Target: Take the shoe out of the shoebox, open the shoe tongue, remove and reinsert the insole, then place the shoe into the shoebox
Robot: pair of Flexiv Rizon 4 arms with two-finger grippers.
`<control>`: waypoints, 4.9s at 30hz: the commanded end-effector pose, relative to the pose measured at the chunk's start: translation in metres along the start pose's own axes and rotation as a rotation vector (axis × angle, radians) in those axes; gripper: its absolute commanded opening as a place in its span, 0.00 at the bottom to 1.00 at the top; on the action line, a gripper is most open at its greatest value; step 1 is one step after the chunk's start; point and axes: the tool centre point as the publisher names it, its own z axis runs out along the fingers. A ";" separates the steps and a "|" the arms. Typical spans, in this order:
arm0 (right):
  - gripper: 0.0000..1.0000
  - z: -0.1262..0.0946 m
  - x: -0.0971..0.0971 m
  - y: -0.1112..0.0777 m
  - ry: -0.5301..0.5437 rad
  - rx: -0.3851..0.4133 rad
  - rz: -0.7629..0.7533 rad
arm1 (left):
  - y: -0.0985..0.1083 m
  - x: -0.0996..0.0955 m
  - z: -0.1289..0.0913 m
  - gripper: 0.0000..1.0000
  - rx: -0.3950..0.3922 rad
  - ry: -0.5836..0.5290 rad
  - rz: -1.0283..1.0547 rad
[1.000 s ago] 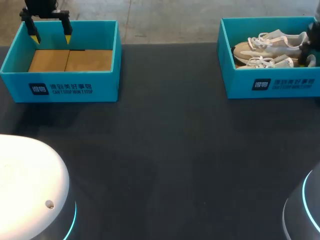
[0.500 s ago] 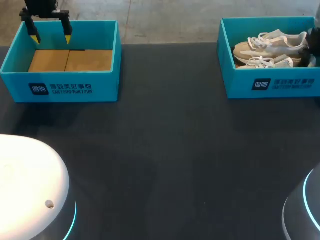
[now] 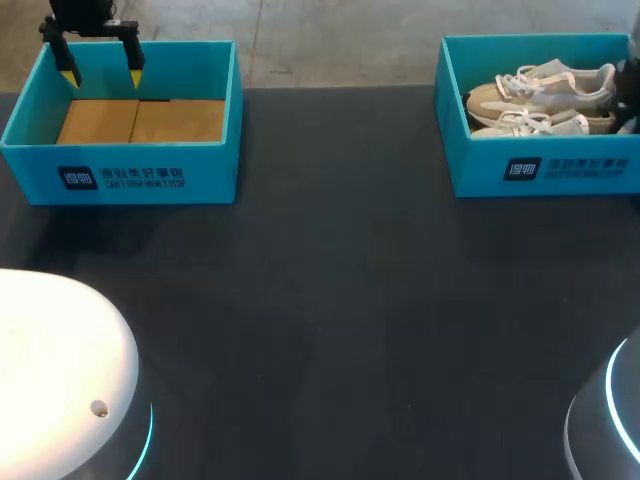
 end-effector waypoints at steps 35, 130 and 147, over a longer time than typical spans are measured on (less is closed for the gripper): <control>0.00 -0.150 -0.009 -0.008 -0.057 -0.065 0.084 | 0.000 0.000 0.000 1.00 0.000 0.000 0.000; 0.00 -0.174 0.252 -0.340 -0.135 -0.134 0.211 | 0.000 0.000 0.000 1.00 0.000 0.000 0.000; 0.00 -0.085 0.292 -0.377 -0.088 -0.161 0.095 | 0.000 0.000 0.000 1.00 0.000 0.000 0.000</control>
